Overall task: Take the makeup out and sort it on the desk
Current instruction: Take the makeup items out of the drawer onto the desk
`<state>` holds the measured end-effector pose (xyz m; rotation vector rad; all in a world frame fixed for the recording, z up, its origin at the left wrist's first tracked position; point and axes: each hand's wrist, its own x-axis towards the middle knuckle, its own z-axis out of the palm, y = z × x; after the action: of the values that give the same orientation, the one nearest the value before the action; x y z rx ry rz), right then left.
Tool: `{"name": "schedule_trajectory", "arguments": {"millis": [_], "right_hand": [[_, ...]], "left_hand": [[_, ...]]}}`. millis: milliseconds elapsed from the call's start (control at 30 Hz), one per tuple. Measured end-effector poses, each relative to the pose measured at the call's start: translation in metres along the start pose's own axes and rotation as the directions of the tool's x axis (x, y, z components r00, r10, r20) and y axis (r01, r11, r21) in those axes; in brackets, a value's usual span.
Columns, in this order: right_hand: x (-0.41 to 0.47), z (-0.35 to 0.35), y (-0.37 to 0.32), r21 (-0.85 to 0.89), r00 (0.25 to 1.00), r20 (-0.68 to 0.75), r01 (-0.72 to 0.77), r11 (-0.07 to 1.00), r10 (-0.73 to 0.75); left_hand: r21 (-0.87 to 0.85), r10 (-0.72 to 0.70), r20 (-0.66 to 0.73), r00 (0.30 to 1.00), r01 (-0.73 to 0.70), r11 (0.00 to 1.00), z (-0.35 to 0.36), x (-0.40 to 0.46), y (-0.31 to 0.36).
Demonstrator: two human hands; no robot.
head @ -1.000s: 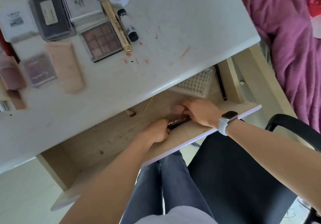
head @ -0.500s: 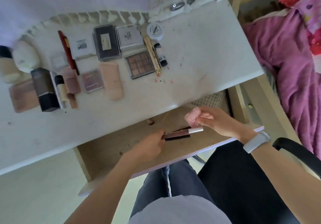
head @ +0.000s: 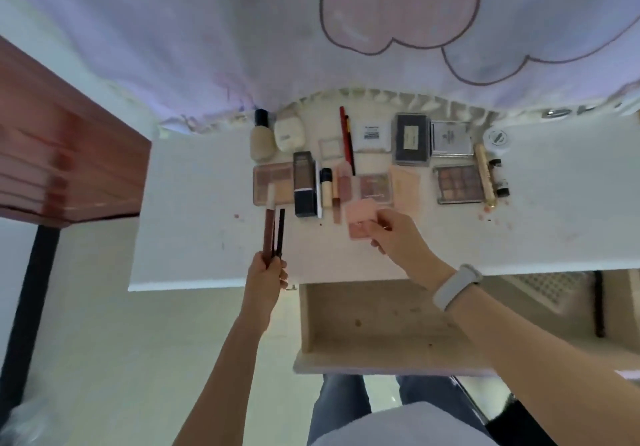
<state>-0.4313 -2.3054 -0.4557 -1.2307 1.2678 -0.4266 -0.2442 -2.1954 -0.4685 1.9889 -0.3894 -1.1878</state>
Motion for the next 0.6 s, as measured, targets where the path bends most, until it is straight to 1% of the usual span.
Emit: {"name": "schedule_trajectory", "arguments": {"millis": [67,100,200,300,367,400,467,500,533,600], "right_hand": [[0.009,0.048,-0.011,-0.034,0.999,0.038,-0.016,0.999,0.017],[0.013,0.07,-0.014,-0.04,0.998,0.059,-0.031,0.999,0.034],[0.025,0.127,-0.023,-0.061,0.992,0.103,-0.064,0.996,0.07],[0.04,0.164,-0.031,-0.121,0.992,0.096,-0.068,0.99,0.08],[0.051,0.18,-0.037,-0.141,0.996,0.055,-0.058,0.988,0.066],[0.056,0.186,-0.04,-0.18,0.998,0.025,-0.045,0.983,0.05],[0.062,0.195,-0.044,-0.319,0.999,-0.036,-0.019,0.947,0.007],[0.065,0.198,-0.044,-0.36,0.998,-0.061,-0.016,0.933,-0.007],[0.066,0.2,-0.044,-0.361,0.997,-0.077,-0.018,0.932,-0.011],[0.065,0.203,-0.042,-0.317,0.997,-0.083,-0.025,0.948,-0.002]], "left_hand": [[-0.052,-0.063,-0.09,0.994,0.058,0.997,-0.025,0.022,0.004],[-0.032,-0.085,-0.131,0.988,0.081,0.996,-0.035,0.033,0.006],[0.139,-0.096,-0.231,0.968,0.131,0.982,-0.057,0.062,0.013],[0.363,-0.05,-0.278,0.959,0.154,0.919,-0.07,0.083,0.019],[0.511,0.025,-0.243,0.97,0.107,0.853,-0.073,0.093,0.024],[0.57,0.055,-0.209,0.976,0.076,0.818,-0.074,0.096,0.027],[0.636,0.088,-0.151,0.985,0.028,0.771,-0.076,0.101,0.03],[0.652,0.094,-0.13,0.987,0.014,0.758,-0.078,0.102,0.032],[0.673,0.1,-0.113,0.989,0.002,0.74,-0.08,0.103,0.033],[0.74,0.131,-0.094,0.987,-0.019,0.673,-0.085,0.103,0.032]]}}
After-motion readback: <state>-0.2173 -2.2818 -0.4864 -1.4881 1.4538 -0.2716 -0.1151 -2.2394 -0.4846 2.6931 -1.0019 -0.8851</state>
